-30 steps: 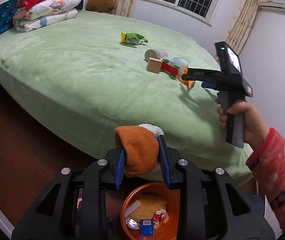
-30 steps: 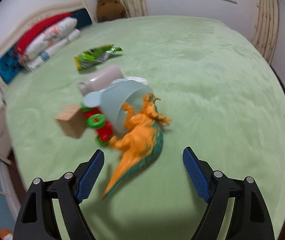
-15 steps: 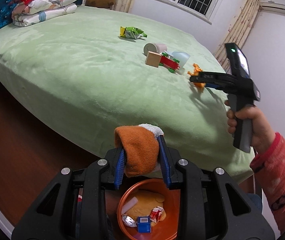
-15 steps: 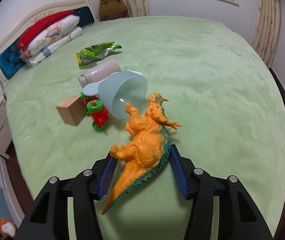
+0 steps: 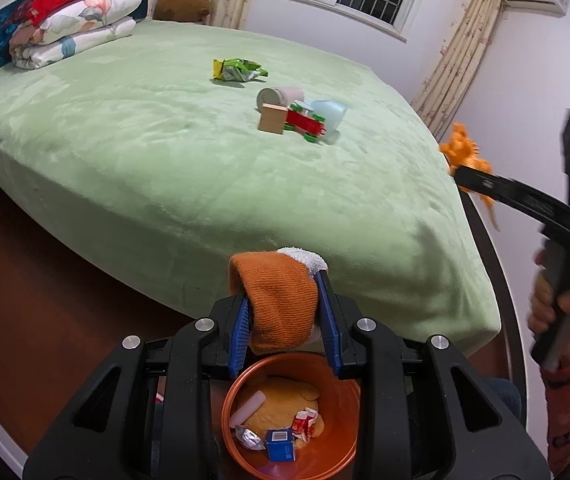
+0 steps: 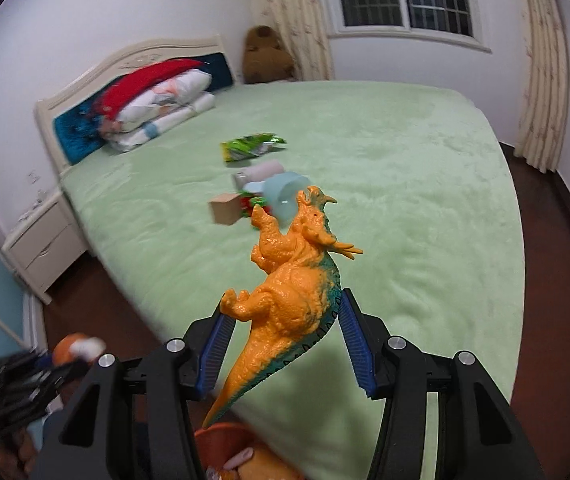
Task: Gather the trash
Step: 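Carry the sock and dinosaur over the orange bowl and open both grippers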
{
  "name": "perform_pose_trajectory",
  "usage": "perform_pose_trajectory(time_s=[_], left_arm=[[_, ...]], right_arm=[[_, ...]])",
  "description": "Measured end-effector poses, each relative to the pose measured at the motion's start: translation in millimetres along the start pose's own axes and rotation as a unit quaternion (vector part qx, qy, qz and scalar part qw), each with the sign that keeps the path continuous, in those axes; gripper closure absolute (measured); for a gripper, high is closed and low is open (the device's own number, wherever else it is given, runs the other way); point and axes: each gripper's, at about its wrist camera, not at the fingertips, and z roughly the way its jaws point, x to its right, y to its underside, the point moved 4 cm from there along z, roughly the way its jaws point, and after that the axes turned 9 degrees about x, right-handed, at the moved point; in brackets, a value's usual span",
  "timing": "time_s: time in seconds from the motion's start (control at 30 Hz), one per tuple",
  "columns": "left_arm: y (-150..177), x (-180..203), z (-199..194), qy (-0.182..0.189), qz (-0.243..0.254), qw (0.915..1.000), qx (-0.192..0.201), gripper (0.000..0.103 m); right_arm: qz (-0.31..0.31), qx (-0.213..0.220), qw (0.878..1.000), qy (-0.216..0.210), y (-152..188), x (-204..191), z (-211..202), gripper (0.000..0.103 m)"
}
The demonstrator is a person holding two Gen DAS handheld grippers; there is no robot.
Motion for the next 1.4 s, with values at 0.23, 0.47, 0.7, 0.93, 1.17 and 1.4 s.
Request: perform_pose_trajectory(time_s=[0.23, 0.47, 0.7, 0.93, 1.17, 1.4], left_arm=[[9.8, 13.3, -9.2, 0.002, 0.022, 0.9997, -0.007, 0.073], [34.2, 19.1, -15.8, 0.004, 0.042, 0.9986, -0.033, 0.073], [88.0, 22.3, 3.3, 0.014, 0.052, 0.9927, -0.108, 0.073], [154.1, 13.8, 43.7, 0.02, 0.021, 0.976, -0.216, 0.073], [200.8, 4.3, 78.7, 0.003, 0.0, 0.958, -0.287, 0.073], [234.1, -8.8, 105.1, -0.016, -0.013, 0.9418, -0.335, 0.073]], right_arm=[[0.012, 0.014, 0.999, -0.042, 30.7, -11.8, -61.0, 0.051], [0.024, -0.004, 0.998, -0.058, 70.0, -21.7, -88.7, 0.051], [0.023, -0.077, 0.995, -0.066, 129.4, -31.3, -77.7, 0.051], [0.03, -0.164, 0.984, -0.063, 190.4, -34.9, -45.1, 0.051], [0.043, -0.233, 0.97, -0.049, 235.9, -28.8, -6.7, 0.051], [0.053, -0.281, 0.958, -0.039, 265.4, -25.1, 22.0, 0.051]])
